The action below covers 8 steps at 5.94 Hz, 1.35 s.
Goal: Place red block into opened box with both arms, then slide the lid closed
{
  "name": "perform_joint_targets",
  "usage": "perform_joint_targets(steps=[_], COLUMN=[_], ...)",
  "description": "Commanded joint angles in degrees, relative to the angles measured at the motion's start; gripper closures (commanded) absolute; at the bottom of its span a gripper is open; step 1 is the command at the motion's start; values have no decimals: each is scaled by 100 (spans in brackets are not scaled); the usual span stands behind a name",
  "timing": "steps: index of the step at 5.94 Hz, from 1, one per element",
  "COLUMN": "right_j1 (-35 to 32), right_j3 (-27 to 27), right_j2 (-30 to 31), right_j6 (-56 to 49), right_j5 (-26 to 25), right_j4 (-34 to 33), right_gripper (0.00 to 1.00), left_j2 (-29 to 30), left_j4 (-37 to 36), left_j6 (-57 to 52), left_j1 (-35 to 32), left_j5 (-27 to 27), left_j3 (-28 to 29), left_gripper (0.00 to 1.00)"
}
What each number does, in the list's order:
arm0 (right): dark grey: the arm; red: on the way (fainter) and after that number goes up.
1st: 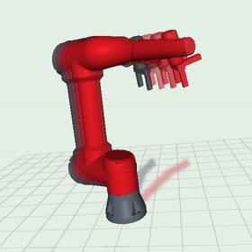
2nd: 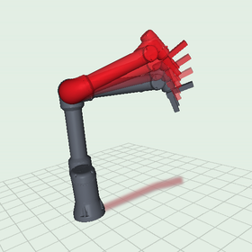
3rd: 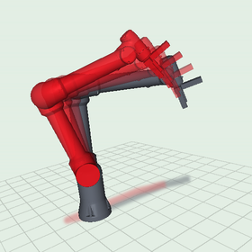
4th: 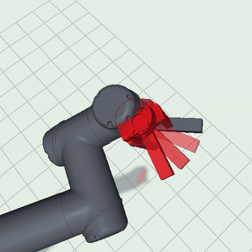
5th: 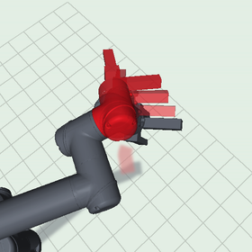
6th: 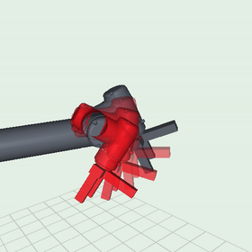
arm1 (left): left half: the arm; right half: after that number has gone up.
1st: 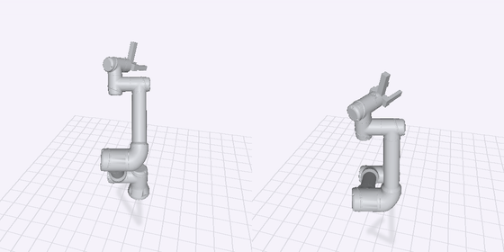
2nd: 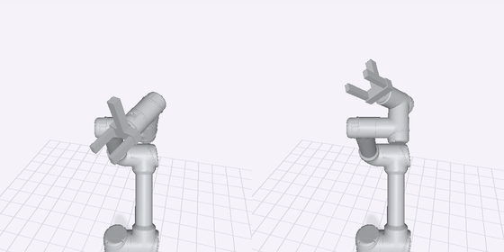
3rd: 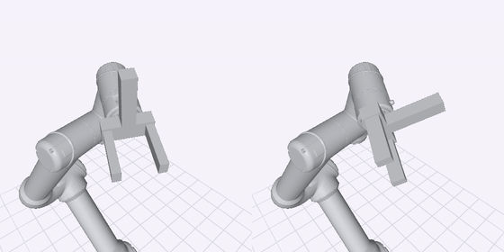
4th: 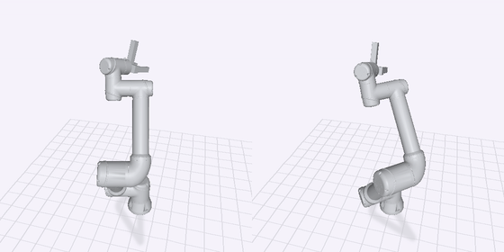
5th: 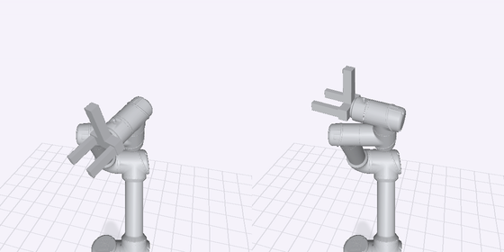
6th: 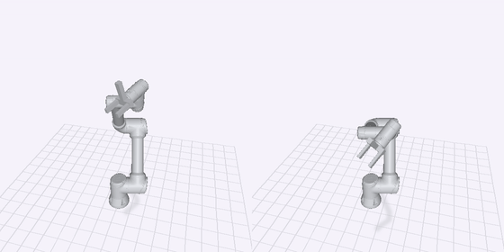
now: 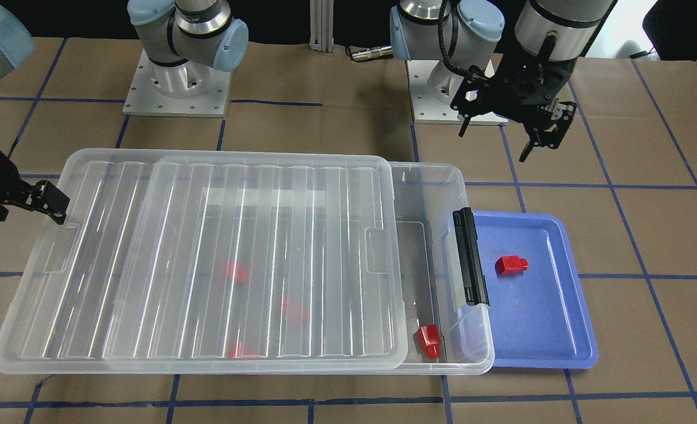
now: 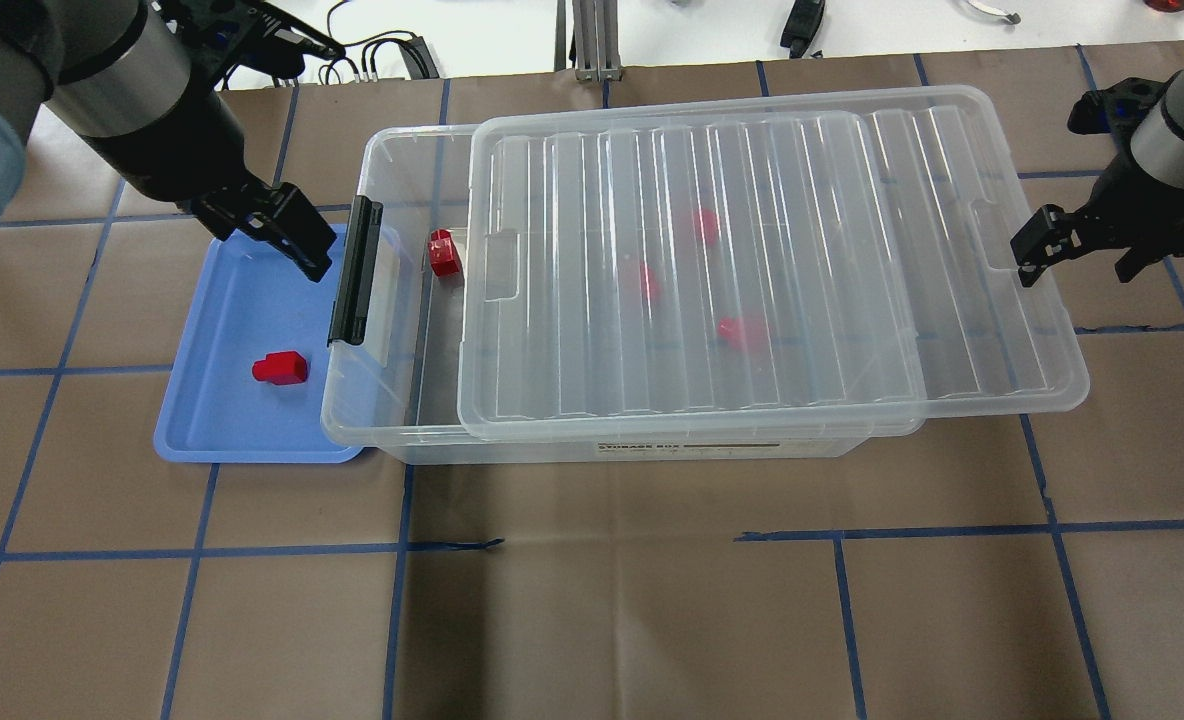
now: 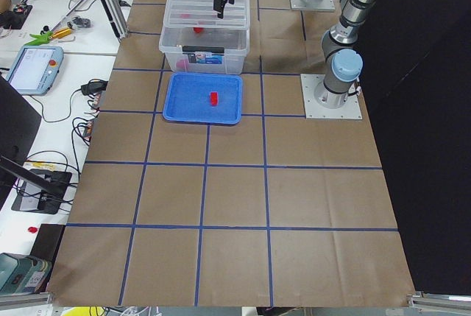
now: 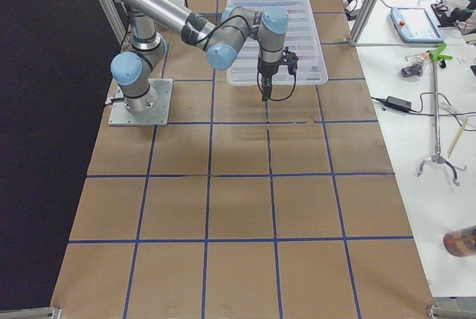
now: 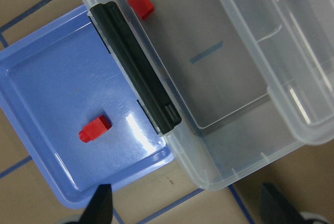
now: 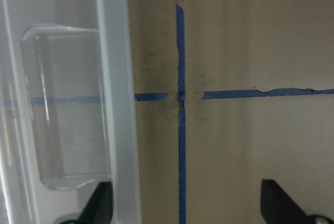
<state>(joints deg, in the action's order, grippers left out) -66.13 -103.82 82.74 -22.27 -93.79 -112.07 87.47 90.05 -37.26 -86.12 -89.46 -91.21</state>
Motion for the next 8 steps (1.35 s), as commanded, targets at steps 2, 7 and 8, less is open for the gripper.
perform_joint_targets(steps=[2, 7, 8], right_j1=[669, 979, 805], right_j3=[20, 168, 509], right_j2=[6, 242, 408], right_j6=[-558, -386, -1], right_j5=[-25, -236, -158], right_j4=[-25, 140, 794], right_gripper=[0, 0, 0], left_j2=[173, 1673, 1912], left_j4=[-318, -2148, -2602], left_j6=[-3715, -6583, -7027], left_j1=[919, 1458, 1458], left_j5=[8, 8, -1], left_j3=[-491, -1408, -1582], left_gripper=[2, 2, 2])
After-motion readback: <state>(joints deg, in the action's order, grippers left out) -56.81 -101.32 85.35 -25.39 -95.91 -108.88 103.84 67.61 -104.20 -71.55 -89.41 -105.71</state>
